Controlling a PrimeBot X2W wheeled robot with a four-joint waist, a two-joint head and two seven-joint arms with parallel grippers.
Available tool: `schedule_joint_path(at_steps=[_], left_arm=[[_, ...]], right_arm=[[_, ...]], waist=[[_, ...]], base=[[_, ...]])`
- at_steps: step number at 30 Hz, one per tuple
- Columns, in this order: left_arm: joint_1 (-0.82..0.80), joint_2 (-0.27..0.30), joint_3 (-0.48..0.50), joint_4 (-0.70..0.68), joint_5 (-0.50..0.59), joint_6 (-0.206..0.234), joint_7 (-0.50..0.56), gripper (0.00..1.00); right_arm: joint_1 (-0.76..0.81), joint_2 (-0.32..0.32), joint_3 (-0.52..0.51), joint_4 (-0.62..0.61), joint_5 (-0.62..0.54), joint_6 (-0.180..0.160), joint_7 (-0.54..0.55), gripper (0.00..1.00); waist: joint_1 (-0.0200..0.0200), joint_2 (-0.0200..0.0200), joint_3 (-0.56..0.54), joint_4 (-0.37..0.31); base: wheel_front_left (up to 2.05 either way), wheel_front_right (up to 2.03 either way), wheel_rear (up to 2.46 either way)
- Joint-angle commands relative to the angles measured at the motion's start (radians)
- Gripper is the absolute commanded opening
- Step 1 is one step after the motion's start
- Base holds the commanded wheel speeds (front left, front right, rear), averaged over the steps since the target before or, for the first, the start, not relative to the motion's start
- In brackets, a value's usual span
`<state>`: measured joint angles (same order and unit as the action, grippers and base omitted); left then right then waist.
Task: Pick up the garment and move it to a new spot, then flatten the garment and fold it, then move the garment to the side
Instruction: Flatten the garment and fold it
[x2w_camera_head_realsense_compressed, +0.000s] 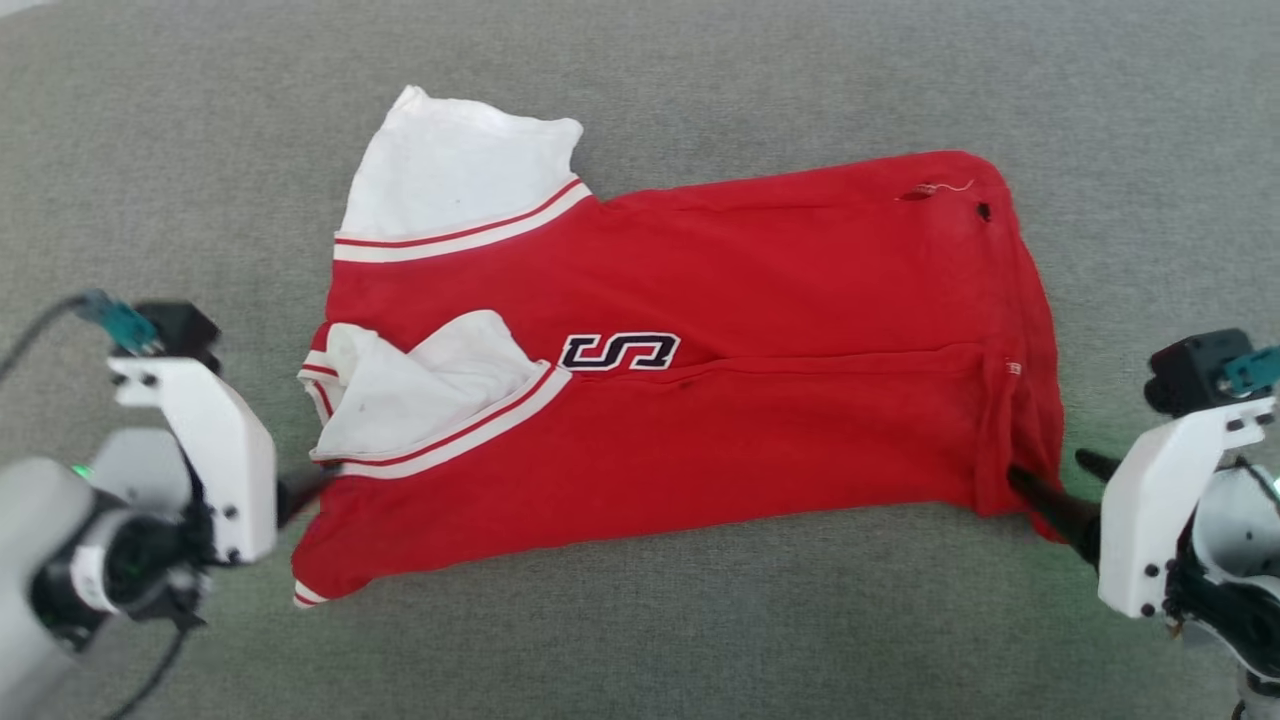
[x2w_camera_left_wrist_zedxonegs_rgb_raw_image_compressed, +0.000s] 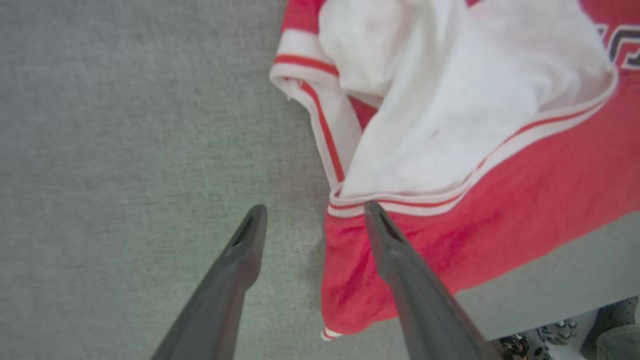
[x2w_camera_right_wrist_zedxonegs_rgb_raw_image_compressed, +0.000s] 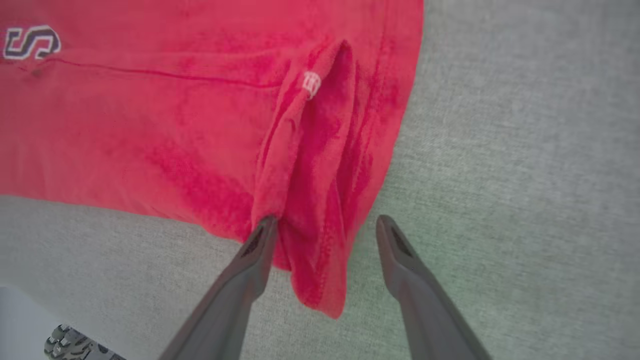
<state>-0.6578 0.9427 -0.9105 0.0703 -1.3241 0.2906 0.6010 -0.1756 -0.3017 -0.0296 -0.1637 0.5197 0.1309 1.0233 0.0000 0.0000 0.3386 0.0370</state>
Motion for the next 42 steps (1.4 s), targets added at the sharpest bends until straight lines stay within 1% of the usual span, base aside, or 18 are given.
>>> schedule_joint_path(at_steps=[1, 5, 6, 7, 8, 9, 12, 15, 21, 26, 29, 32, 33, 35, 37, 39, 40, 42], left_arm=[[-0.022, 0.018, 0.012, -0.011, -0.014, 0.011, 0.014, 1.0], [-0.084, 0.061, 0.045, -0.04, 0.007, 0.018, 0.027, 1.0], [-0.101, 0.07, 0.053, -0.044, 0.018, 0.011, 0.027, 1.0], [-0.121, 0.072, 0.067, -0.042, 0.018, 0.008, 0.018, 1.0], [-0.121, 0.072, 0.067, -0.042, 0.018, 0.008, 0.018, 1.0], [-0.137, 0.074, 0.078, -0.034, 0.018, 0.004, 0.012, 1.0], [-0.189, 0.082, 0.101, 0.0, 0.046, -0.025, -0.005, 1.0], [-0.25, 0.082, 0.113, 0.05, 0.086, -0.069, -0.03, 1.0], [-0.373, 0.048, 0.132, 0.202, 0.171, -0.155, -0.101, 1.0], [-0.457, 0.028, 0.121, 0.343, 0.236, -0.221, -0.133, 1.0], [-0.489, 0.011, 0.116, 0.427, 0.246, -0.236, -0.116, 1.0], [-0.51, -0.002, 0.097, 0.519, 0.253, -0.226, -0.059, 1.0], [-0.511, -0.011, 0.101, 0.543, 0.238, -0.214, -0.046, 1.0], [-0.506, -0.026, 0.092, 0.582, 0.223, -0.21, -0.008, 1.0], [-0.486, -0.049, 0.09, 0.627, 0.194, -0.184, 0.038, 1.0], [-0.466, -0.057, 0.058, 0.654, 0.194, -0.168, 0.113, 1.0], [-0.462, -0.065, 0.061, 0.666, 0.18, -0.151, 0.131, 1.0], [-0.452, -0.078, 0.049, 0.676, 0.165, -0.131, 0.195, 1.0]], right_arm=[[-0.013, 0.006, -0.009, -0.019, 0.006, -0.001, -0.029, 1.0], [-0.025, 0.016, -0.014, -0.087, 0.005, -0.001, -0.137, 1.0], [-0.029, 0.013, -0.009, -0.105, 0.0, 0.0, -0.175, 1.0], [-0.032, 0.01, -0.003, -0.119, -0.006, 0.0, -0.216, 1.0], [-0.032, 0.01, -0.003, -0.119, -0.006, 0.0, -0.216, 1.0], [-0.037, 0.011, 0.0, -0.129, -0.014, -0.001, -0.261, 1.0], [-0.059, 0.024, 0.007, -0.146, -0.046, 0.0, -0.398, 1.0], [-0.082, 0.045, 0.007, -0.152, -0.084, 0.0, -0.535, 1.0], [-0.125, 0.13, -0.008, -0.161, -0.178, 0.0, -0.778, 1.0], [-0.144, 0.197, 0.007, -0.157, -0.211, 0.0, -0.912, 1.0], [-0.14, 0.214, 0.021, -0.151, -0.213, 0.0, -0.942, 1.0], [-0.132, 0.231, 0.022, -0.147, -0.209, 0.0, -0.949, 1.0], [-0.131, 0.234, 0.023, -0.149, -0.206, 0.0, -0.949, 1.0], [-0.131, 0.236, 0.027, -0.153, -0.209, 0.0, -0.947, 1.0], [-0.133, 0.24, 0.03, -0.154, -0.2, 0.0, -0.936, 1.0], [-0.142, 0.24, 0.04, -0.157, -0.198, 0.0, -0.92, 1.0], [-0.145, 0.237, 0.052, -0.155, -0.189, 0.0, -0.903, 1.0], [-0.163, 0.218, 0.067, -0.153, -0.187, -0.001, -0.875, 1.0]], waist=[[0.0, 0.0, -0.002, -0.01], [0.0, 0.0, 0.003, -0.038], [0.0, 0.0, 0.006, -0.048], [0.0, 0.0, 0.009, -0.057], [0.0, 0.0, 0.009, -0.057], [0.0, 0.0, 0.013, -0.069], [0.0, 0.0, 0.031, -0.108], [0.0, 0.0, 0.051, -0.148], [0.0, 0.0, 0.102, -0.231], [0.0, 0.0, 0.153, -0.299], [0.0, 0.0, 0.183, -0.329], [0.0, 0.0, 0.212, -0.354], [0.0, 0.0, 0.218, -0.357], [0.0, 0.0, 0.227, -0.36], [0.0, 0.0, 0.233, -0.361], [0.0, 0.0, 0.237, -0.357], [0.0, 0.0, 0.238, -0.355], [0.0, 0.0, 0.24, -0.349]], base=[[0.0, 0.0, 0.0], [0.0, 0.0, 0.0], [0.0, 0.0, 0.0], [0.0, 0.0, 0.0], [0.0, 0.0, 0.0], [0.0, 0.0, 0.0], [0.0, 0.0, 0.0], [0.0, 0.0, 0.0], [0.0, 0.0, 0.0], [0.0, 0.0, 0.0], [0.0, 0.0, 0.0], [0.0, 0.0, 0.0], [0.0, 0.0, 0.0], [0.0, 0.0, 0.0], [0.0, 0.0, 0.0], [0.0, 0.0, 0.0], [0.0, 0.0, 0.0], [0.0, 0.0, 0.0]])
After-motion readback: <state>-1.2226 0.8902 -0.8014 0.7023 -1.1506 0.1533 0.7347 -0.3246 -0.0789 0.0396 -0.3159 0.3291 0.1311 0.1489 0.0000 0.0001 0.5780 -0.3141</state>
